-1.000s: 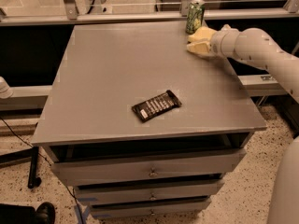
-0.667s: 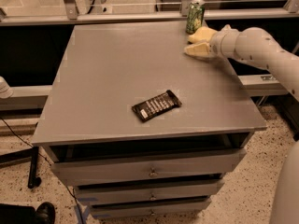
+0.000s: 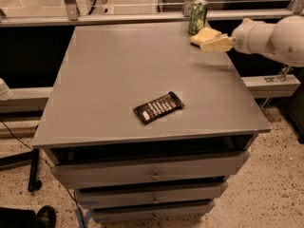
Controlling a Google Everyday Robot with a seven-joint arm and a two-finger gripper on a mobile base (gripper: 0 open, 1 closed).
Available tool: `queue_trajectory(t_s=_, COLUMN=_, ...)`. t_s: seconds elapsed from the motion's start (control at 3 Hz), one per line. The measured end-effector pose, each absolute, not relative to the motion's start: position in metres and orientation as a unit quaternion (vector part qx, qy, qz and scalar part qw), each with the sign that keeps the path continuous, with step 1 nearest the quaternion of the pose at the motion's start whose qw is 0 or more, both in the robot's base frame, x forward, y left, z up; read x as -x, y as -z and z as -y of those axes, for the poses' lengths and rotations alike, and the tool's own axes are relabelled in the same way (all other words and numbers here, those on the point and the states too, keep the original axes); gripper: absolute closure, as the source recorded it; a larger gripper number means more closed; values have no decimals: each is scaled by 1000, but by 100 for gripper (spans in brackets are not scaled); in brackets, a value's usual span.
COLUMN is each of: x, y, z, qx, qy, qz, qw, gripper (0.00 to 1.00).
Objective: Move sponge near green can
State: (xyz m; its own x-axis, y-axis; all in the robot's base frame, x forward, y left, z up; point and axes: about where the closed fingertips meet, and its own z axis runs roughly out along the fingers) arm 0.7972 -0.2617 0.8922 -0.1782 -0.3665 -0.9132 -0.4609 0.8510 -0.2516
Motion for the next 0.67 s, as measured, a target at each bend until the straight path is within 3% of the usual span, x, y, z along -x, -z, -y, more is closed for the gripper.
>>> queue_trajectory(t_s=0.67, x=-733, y=-950, z=349, qx=264, qy=-127, qz=-738, qw=608, gripper=0)
